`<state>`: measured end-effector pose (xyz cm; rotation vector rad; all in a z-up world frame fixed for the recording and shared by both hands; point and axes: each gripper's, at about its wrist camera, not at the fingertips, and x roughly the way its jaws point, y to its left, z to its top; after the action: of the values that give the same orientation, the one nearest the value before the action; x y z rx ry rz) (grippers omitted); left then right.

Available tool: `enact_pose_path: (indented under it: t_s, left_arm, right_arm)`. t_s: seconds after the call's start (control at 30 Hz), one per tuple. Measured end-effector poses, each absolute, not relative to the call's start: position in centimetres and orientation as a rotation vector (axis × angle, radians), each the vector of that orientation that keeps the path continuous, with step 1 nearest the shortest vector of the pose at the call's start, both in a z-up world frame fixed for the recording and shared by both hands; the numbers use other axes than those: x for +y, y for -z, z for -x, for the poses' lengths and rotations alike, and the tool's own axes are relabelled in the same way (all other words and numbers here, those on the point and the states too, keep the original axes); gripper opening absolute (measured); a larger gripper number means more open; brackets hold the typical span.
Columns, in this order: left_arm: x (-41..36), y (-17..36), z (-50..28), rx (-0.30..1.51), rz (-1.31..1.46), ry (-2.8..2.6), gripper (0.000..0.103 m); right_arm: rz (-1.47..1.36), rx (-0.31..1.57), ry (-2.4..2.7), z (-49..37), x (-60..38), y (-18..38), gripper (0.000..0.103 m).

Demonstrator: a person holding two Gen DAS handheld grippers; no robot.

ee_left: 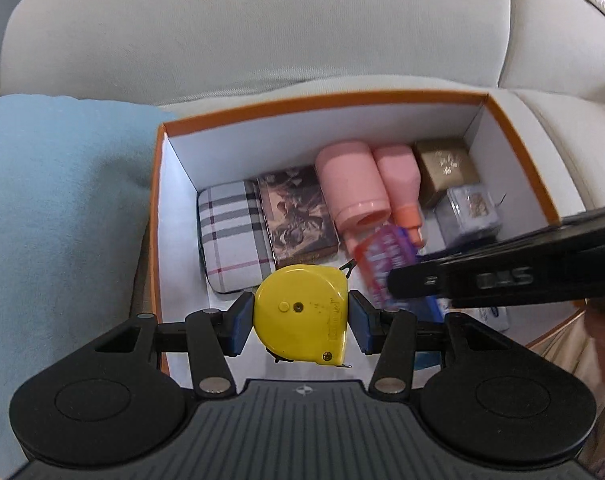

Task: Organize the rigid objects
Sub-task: 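Lower the card and tape measure into the shoebox and open both grippers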

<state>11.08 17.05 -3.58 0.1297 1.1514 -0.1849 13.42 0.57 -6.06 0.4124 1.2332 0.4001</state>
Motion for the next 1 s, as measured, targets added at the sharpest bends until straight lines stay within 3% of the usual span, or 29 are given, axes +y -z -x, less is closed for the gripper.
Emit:
enact_pose_path:
  t_s: [0.43, 0.6, 1.0]
  left_arm:
    - [17.7, 6.0, -12.1, 1.196, -0.194, 0.195, 0.057]
    - [17.3, 6.4, -12.1, 1.206, -0.200, 0.218, 0.057]
    - [16.8, 7.7, -11.5, 1.240, -0.261, 0.225, 0.057]
  right_arm:
    - [-0.352, 1.347, -0.359, -16.2, 4.8, 12.3, 0.014]
    - [-0.294, 1.350, -0.351, -16.3, 4.9, 12.3, 0.020]
    - [-0.302, 1.413, -0.340, -15.9, 4.4, 11.9, 0.020]
